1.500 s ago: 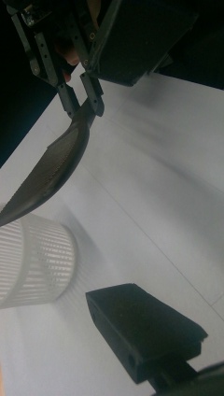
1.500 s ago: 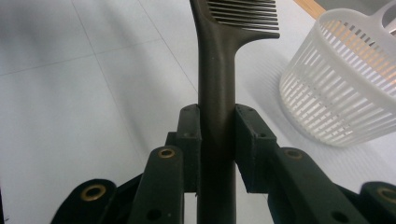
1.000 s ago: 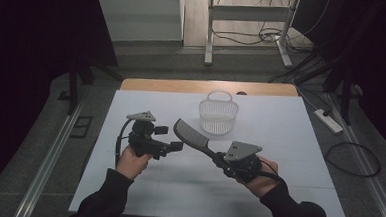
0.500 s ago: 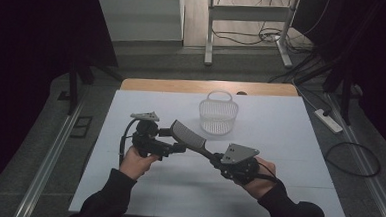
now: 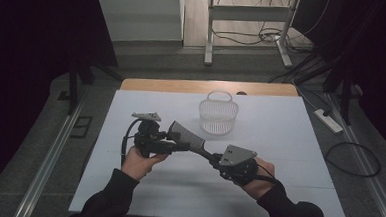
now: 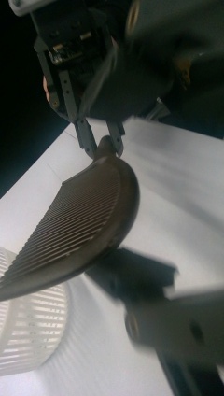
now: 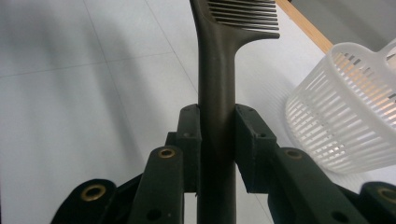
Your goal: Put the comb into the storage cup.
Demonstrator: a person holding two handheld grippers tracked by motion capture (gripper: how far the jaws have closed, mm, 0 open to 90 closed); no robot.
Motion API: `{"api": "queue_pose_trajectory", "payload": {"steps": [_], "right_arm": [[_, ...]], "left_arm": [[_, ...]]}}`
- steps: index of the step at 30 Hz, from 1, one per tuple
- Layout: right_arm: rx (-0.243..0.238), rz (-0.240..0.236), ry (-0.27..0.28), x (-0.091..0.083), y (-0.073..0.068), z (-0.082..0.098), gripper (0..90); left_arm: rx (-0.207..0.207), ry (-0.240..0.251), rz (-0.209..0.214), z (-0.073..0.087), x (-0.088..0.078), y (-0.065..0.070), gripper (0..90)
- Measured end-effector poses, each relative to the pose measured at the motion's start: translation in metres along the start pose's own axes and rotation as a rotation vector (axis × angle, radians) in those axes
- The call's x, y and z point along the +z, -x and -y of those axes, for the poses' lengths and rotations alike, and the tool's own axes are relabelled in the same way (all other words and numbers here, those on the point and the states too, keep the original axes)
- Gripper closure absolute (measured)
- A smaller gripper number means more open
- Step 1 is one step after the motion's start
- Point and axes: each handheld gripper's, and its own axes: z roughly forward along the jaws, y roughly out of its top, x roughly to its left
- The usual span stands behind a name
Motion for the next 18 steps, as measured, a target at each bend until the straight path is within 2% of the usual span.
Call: {"api": "queue_pose_trajectory", "payload": {"steps": [4,11,14,18], "right_arm": [[-0.003,0.008,-0.001,0.000,0.000,0.000,72.7],[-0.014,0.017,0.005,-0.001,0.000,0.001,72.7],[-0.023,0.026,0.005,0.000,-0.001,0.001,72.6],[-0.054,0.056,-0.002,0.002,-0.002,0.002,72.5]], "left_arm": [[-0.057,0.021,0.048,0.001,-0.003,-0.004,50.2],[-0.117,0.035,0.111,0.002,-0.006,-0.011,72.5],[-0.152,0.043,0.162,0.003,-0.006,-0.012,77.1],[-0.158,0.040,0.191,0.003,-0.005,-0.011,82.3]]}}
